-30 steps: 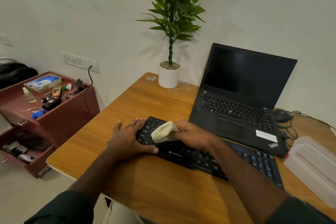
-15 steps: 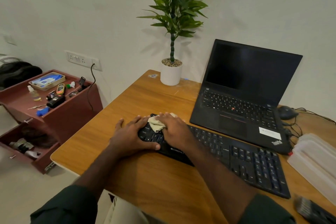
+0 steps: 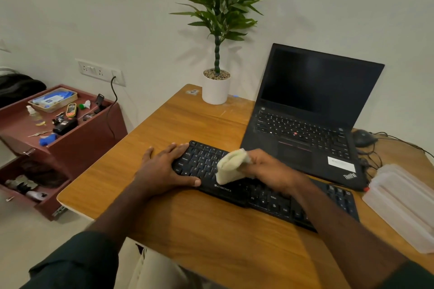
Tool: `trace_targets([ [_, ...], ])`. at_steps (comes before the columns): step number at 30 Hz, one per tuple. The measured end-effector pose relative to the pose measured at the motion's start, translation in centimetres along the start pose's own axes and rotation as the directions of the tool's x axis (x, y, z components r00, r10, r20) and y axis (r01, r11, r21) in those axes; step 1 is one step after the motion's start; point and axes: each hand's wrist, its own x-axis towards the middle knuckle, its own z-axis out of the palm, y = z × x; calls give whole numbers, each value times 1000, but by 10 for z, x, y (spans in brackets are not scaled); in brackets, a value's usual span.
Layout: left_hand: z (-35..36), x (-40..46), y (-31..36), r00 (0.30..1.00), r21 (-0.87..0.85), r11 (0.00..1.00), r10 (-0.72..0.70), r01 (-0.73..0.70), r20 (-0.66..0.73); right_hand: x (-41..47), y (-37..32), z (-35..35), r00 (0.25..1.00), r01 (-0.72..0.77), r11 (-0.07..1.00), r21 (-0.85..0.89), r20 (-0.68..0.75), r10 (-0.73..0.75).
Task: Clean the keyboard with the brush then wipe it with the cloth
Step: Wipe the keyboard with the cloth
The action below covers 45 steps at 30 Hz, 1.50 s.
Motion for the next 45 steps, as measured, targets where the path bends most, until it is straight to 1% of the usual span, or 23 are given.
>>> trace_targets([
  [3, 0, 0, 1, 1000, -3, 1000, 8, -8, 6, 3, 5, -15, 947, -21, 949, 314, -299, 120],
  [5, -1, 0, 1, 1000, -2, 1000, 9, -9, 13, 10, 2, -20, 830, 100, 926, 364, -543, 124],
  [6, -1, 0, 1, 1000, -2, 1000, 7, -7, 11, 12, -1, -21, 751, 149, 949, 277, -656, 74],
  [7, 0, 0, 1, 1000, -3, 1000, 5, -5, 10, 13, -2, -19, 677, 147, 981, 126, -736, -7],
  [8, 0, 0, 1, 1000, -4, 1000, 3, -2, 8, 15, -3, -15, 637, 95, 994, -50, -764, -99],
  [9, 0, 1, 0, 1000, -5, 1000, 1, -1, 8, 17, -2, -8, 646, 12, 978, -208, -745, -167],
  [12, 1, 2, 0, 1000, -3, 1000, 1, -1, 1, 29, 8, 23, 843, -167, 830, -532, -513, -159],
  [13, 2, 2, 0, 1000, 1, 1000, 1, -1, 0, 33, 9, 35, 892, -193, 763, -617, -435, -126],
  [15, 2, 2, 0, 1000, 6, 1000, -1, 1, 1, 36, 10, 57, 926, -194, 685, -702, -362, -109],
  [20, 1, 1, 1, 1000, 18, 1000, -2, 2, -9, 15, 8, 58, 998, -27, 796, -605, -55, -8],
  [24, 1, -1, -1, 1000, 1, 1000, 6, -6, -10, -8, 0, 27, 998, 16, 932, -361, 68, 9],
  [27, 2, 0, -1, 1000, -10, 1000, 9, -9, -10, -24, -5, 9, 999, 3, 979, -202, 52, 8],
  [29, 2, 0, -1, 1000, -7, 1000, 11, -11, -14, -31, -4, -5, 999, -26, 996, -85, -37, 23],
  [31, 2, 0, -1, 1000, -7, 1000, 13, -13, -13, -33, -1, -16, 976, -53, 996, 77, -208, 68],
  [33, 2, 1, -2, 1000, -2, 1000, 18, -18, -12, -28, 6, -26, 884, 24, 964, 266, -456, 104],
  [34, 3, 1, -2, 1000, 2, 1000, 21, -21, -12, -24, 9, -27, 801, 75, 964, 255, -591, 94],
  [35, 3, 2, -3, 1000, 6, 1000, 24, -24, -12, -20, 11, -26, 712, 85, 984, 158, -700, 51],
  [36, 4, 2, -3, 1000, 10, 1000, 27, -27, -11, -17, 14, -23, 650, 49, 999, 17, -760, -19],
  [37, 5, 2, -3, 1000, 14, 999, 29, -29, -11, -15, 14, -15, 631, -11, 991, -135, -770, -97],
  [39, 5, 3, -3, 1000, 12, 1000, 26, -26, -11, -10, 14, 7, 734, -112, 921, -374, -656, -177],
  [41, 5, 3, -2, 1000, 2, 1000, 14, -14, -18, -3, 17, 32, 861, -179, 813, -554, -488, -143],
  [43, 5, 2, -1, 1000, 2, 1000, 3, -3, -19, -1, 15, 52, 917, -176, 756, -630, -385, -107],
  [45, 5, 2, -1, 1000, 5, 1000, -5, 5, -16, -2, 13, 61, 962, -109, 791, -602, -264, -68],
])
